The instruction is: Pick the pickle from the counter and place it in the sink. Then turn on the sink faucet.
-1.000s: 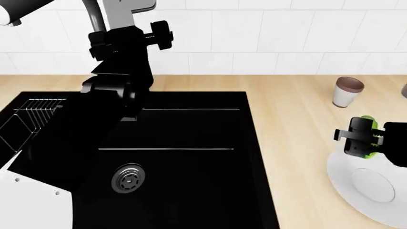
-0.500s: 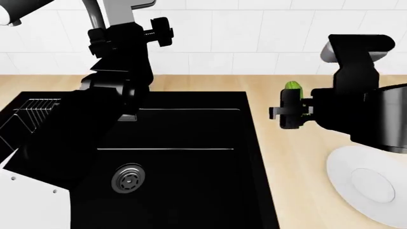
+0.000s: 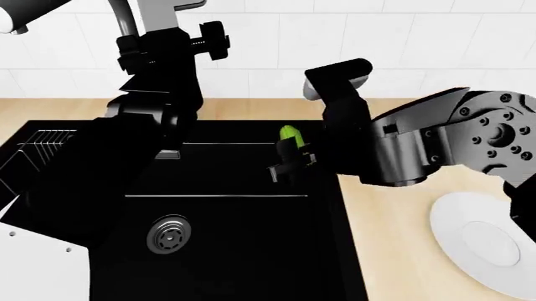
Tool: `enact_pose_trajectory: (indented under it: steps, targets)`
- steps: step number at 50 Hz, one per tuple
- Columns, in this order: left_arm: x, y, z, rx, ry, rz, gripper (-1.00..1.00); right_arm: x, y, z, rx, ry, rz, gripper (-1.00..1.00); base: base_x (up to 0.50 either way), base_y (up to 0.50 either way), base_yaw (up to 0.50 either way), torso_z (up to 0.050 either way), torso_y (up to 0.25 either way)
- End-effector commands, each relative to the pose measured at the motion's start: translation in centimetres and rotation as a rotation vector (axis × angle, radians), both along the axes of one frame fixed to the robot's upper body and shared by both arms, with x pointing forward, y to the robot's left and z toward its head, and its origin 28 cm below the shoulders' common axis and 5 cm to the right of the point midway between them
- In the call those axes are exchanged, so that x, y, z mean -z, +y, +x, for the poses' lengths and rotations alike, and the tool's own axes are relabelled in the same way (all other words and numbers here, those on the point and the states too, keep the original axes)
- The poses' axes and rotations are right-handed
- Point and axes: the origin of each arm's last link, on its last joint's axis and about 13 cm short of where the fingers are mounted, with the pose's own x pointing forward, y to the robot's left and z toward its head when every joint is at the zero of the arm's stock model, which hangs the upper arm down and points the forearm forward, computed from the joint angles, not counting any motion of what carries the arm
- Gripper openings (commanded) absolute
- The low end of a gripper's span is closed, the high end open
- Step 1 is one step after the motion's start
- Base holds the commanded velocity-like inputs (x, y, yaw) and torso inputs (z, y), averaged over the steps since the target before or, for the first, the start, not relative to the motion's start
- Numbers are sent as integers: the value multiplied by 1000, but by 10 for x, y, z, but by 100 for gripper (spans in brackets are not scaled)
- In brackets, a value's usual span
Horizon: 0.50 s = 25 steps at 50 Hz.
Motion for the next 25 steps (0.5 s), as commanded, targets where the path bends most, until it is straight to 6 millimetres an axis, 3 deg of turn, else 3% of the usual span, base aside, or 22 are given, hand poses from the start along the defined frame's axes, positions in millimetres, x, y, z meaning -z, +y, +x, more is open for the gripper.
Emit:
enact_pose_trajectory:
  steps: [1,17,25]
  targets:
    - [-1,-1,0,3,-1,1,100,12,27,8,-148,40,-57,-100,0,0,0,0,0]
    - [-1,-2,0,8,-4,1,100,42,54,10,-377,122,-200,-100,0,0,0,0,0]
    - [1,-1,0,8,0,-1,100,39,65,16,-498,109,-276,-100,0,0,0,0,0]
